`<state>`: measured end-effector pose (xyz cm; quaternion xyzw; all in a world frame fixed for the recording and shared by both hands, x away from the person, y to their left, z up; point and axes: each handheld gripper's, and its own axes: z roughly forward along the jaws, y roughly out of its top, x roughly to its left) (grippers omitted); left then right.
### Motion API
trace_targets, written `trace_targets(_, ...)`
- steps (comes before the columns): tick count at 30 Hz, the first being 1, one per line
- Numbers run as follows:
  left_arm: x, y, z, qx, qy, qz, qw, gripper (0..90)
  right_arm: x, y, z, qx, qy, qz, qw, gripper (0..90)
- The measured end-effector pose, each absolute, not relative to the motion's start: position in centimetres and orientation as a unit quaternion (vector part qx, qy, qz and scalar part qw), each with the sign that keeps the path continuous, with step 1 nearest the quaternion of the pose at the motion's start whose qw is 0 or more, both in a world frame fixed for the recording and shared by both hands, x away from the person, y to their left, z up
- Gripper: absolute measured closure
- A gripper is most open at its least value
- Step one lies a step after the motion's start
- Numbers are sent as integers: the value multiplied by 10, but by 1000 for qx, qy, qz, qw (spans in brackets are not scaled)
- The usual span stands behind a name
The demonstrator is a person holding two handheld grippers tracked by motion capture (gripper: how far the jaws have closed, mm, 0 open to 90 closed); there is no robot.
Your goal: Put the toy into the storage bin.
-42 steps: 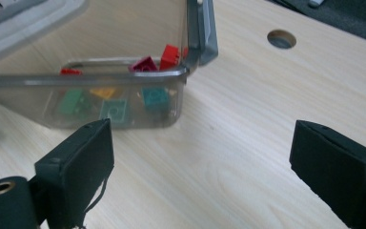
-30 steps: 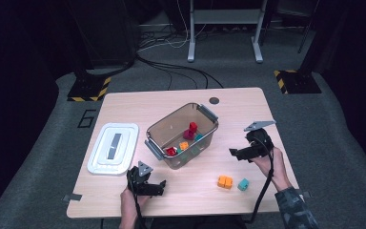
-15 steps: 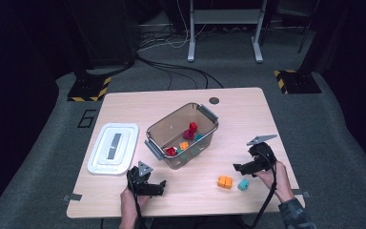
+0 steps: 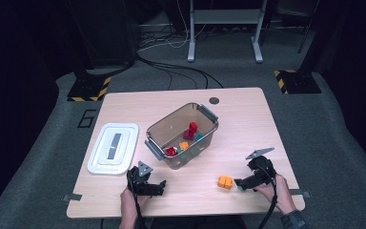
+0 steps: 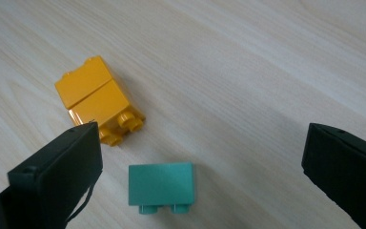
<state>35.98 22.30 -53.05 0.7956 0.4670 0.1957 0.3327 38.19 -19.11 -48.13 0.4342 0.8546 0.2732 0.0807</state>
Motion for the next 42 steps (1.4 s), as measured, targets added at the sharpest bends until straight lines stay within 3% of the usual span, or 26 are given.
trace_targets(7, 360, 223, -530, 796, 466, 195, 332, 0, 375, -191, -491, 437, 857, 264, 73, 0)
trace_targets(14, 360, 224, -530, 799, 464, 195, 329, 0, 368, -193, -493, 435, 861, 252, 79, 262)
trace_targets(17, 360, 224, -530, 799, 463, 194, 330, 0, 367, -194, -493, 433, 862, 252, 80, 326)
trace_targets(18, 360, 224, -530, 799, 464, 195, 330, 0, 367, -195, -493, 432, 863, 250, 79, 403)
trace_targets(24, 360, 224, -530, 799, 464, 195, 330, 0, 370, -194, -492, 436, 861, 251, 80, 565)
trace_targets(42, 360, 223, -530, 796, 466, 196, 332, 0, 398, -193, -489, 439, 846, 281, 109, 586)
